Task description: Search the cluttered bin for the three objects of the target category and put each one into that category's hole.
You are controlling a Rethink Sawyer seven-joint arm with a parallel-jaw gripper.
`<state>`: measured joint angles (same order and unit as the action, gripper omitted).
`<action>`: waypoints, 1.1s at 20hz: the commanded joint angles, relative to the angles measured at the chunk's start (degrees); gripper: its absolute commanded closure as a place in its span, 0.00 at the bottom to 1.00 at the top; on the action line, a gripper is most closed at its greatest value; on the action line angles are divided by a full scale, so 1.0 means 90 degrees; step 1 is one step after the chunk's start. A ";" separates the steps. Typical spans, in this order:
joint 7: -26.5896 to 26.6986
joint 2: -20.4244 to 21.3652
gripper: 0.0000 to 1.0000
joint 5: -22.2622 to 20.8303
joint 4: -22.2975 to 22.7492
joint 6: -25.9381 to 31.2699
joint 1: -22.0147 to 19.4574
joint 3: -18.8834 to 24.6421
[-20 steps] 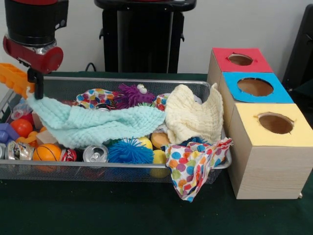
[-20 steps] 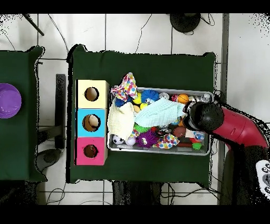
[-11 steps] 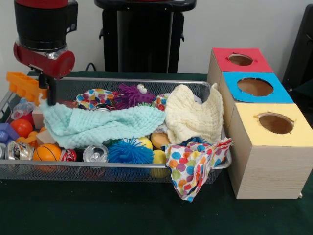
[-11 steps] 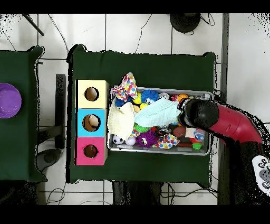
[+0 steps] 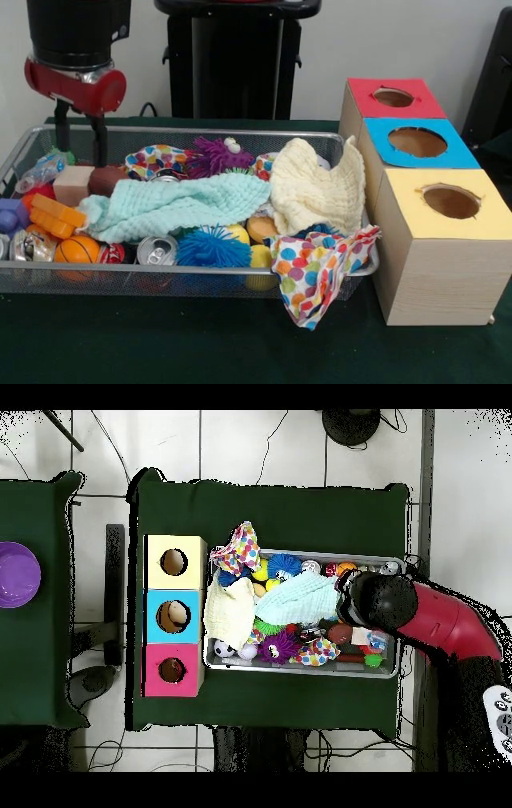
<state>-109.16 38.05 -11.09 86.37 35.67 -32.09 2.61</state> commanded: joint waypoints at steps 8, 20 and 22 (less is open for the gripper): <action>-0.0853 0.0914 0.00 0.0745 0.1369 0.0704 0.0511 0.0392; -0.1329 0.0180 0.00 0.1182 0.1793 -0.1216 0.1031 0.0481; -0.1495 0.0127 0.00 0.1295 0.1680 -0.1232 0.1248 0.0355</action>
<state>-109.24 43.47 -2.45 96.45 28.69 -23.33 3.08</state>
